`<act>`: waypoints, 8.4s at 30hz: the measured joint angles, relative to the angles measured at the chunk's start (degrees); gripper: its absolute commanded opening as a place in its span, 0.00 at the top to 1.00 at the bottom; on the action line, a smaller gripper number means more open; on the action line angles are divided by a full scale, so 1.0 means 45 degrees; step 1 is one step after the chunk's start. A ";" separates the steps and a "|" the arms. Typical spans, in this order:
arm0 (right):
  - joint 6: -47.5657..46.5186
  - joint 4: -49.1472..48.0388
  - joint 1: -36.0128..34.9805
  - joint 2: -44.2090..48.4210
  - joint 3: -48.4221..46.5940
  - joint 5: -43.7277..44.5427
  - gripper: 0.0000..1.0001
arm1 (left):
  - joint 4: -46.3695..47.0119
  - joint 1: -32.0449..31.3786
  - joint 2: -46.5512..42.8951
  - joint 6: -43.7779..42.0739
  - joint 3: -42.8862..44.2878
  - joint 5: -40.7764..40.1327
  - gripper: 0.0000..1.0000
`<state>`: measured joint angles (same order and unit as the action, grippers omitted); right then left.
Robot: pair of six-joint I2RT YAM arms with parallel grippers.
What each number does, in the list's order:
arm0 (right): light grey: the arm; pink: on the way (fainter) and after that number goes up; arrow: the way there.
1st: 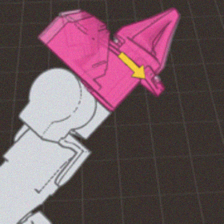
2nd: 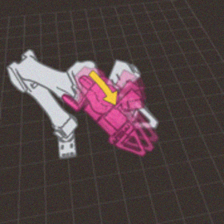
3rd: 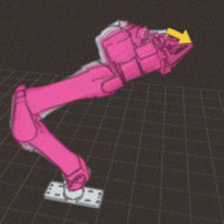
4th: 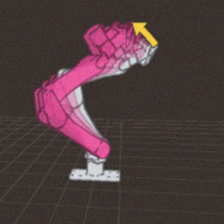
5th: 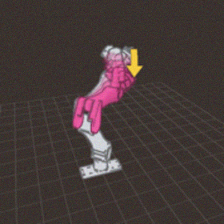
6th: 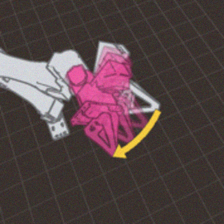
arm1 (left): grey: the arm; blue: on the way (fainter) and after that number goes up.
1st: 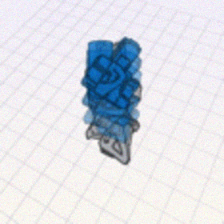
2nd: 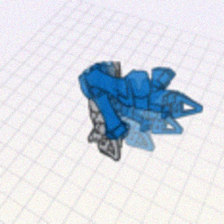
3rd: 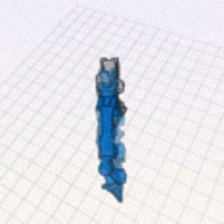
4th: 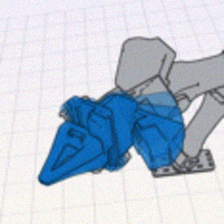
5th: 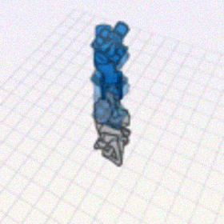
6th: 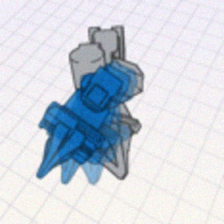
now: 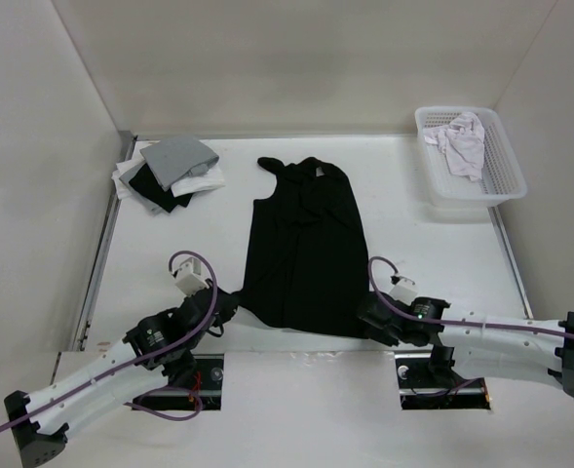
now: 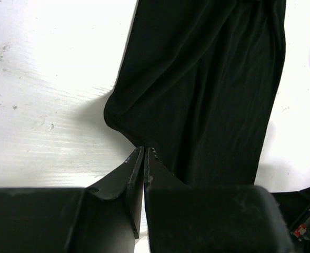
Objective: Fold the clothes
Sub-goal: Flatten the tank top out, then fold the tank top
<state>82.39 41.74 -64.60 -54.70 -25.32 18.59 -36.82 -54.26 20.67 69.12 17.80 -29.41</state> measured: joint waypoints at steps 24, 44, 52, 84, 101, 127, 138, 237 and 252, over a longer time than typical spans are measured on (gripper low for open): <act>-0.7125 0.1059 -0.0185 0.2118 -1.2138 0.5989 1.00 | 0.2089 0.2025 0.1719 -0.5867 0.9797 -0.1039 0.99; -1.7078 -0.4133 0.0651 -0.1195 -1.7976 0.7101 1.00 | 0.6076 0.2744 0.6611 -1.0681 1.5266 -0.2074 0.96; -1.4154 -0.3453 0.7781 -0.6222 -1.8787 0.0991 1.00 | 0.5892 0.8485 1.2041 -0.8223 1.4523 0.2006 0.96; -0.8714 -0.3031 0.3944 0.5071 -0.1812 -0.0636 1.00 | 0.4750 0.9476 0.3691 -0.5343 0.2885 0.5969 0.96; -0.2438 0.1700 -0.4857 0.4731 -0.1515 0.2234 1.00 | -0.0772 0.7844 -0.0928 -0.3604 0.3031 0.4896 0.96; -0.9282 -0.8607 1.2653 -0.8845 -0.8694 -0.4726 0.70 | 0.9272 0.9262 1.9764 -0.4624 1.3308 0.4687 0.65; -0.8573 -0.9777 0.9233 -0.1899 -0.1355 -0.3487 0.95 | 1.1094 0.8160 1.2371 -0.3585 0.2895 0.4284 0.65; -0.8233 -0.9811 1.2337 -0.5008 -0.4376 -0.6834 0.99 | 1.0681 1.0239 1.2551 -0.3531 0.5634 0.5367 1.00; -0.7252 -0.9340 1.2366 0.1778 0.1379 -0.6912 1.00 | 0.7592 0.9496 0.2268 -0.3337 0.0287 0.5790 0.99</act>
<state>49.76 -0.30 -8.95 -46.70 -19.11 -12.51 -2.66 -11.53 30.87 54.11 19.09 -3.36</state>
